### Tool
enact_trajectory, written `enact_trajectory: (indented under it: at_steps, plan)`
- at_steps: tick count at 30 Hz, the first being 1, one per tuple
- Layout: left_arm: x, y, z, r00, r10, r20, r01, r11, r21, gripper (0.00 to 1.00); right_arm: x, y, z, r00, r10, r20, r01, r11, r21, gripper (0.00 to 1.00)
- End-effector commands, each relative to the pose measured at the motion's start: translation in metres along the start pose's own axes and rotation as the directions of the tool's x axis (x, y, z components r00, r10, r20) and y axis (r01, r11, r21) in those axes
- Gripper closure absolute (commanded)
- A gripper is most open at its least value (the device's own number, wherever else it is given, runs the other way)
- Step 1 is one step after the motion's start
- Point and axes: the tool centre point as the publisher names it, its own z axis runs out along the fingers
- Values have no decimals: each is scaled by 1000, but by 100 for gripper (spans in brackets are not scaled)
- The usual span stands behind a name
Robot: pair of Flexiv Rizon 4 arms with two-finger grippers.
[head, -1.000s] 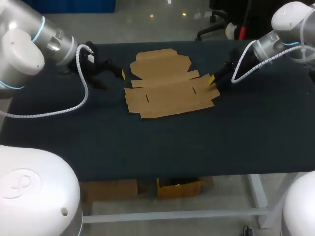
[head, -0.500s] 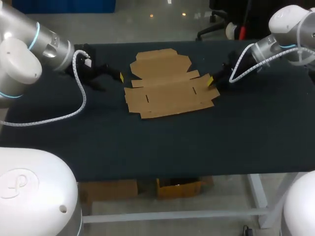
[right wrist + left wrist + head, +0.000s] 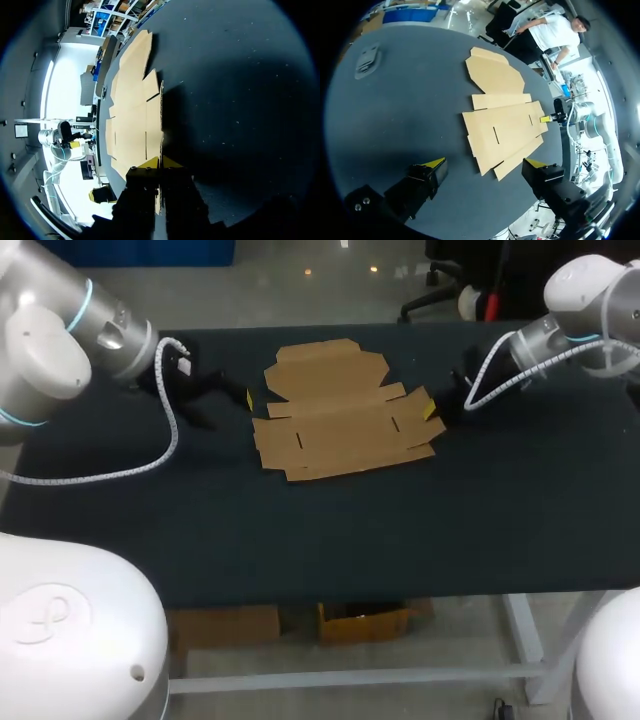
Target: Assemble the packaging by folding the flat box into shape, placing the metal phone stand inside, and closing the box properly
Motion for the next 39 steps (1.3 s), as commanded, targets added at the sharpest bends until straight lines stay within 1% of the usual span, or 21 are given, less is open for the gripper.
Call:
enact_trajectory:
  at_steps: [1,5,11,21,27,32,39]
  plan:
    - [3,-3,-3,1000,-3,10,3,1000,-14,0,1,-6,-3,1000,-3,-4,3,1000,-16,100]
    - [4,-2,-4,1000,-6,13,6,1000,-16,0,4,-10,-4,1000,-11,-7,11,1000,-26,100]
    - [5,2,-7,1000,-21,13,21,1000,-18,0,10,-24,-4,1000,-21,-16,20,999,-45,100]
    - [9,12,-11,999,-31,16,31,999,-26,0,9,-56,-6,999,14,-48,-18,995,-98,100]
    - [14,17,-12,999,-33,25,33,999,-34,0,12,-74,-10,999,23,-44,-29,992,-125,100]
    - [19,22,-14,999,-27,30,28,999,-35,0,15,-85,-12,998,23,-51,-29,990,-135,100]
    - [19,29,-14,999,-27,27,27,999,-36,0,19,-100,-14,998,15,-54,-23,990,-139,100]
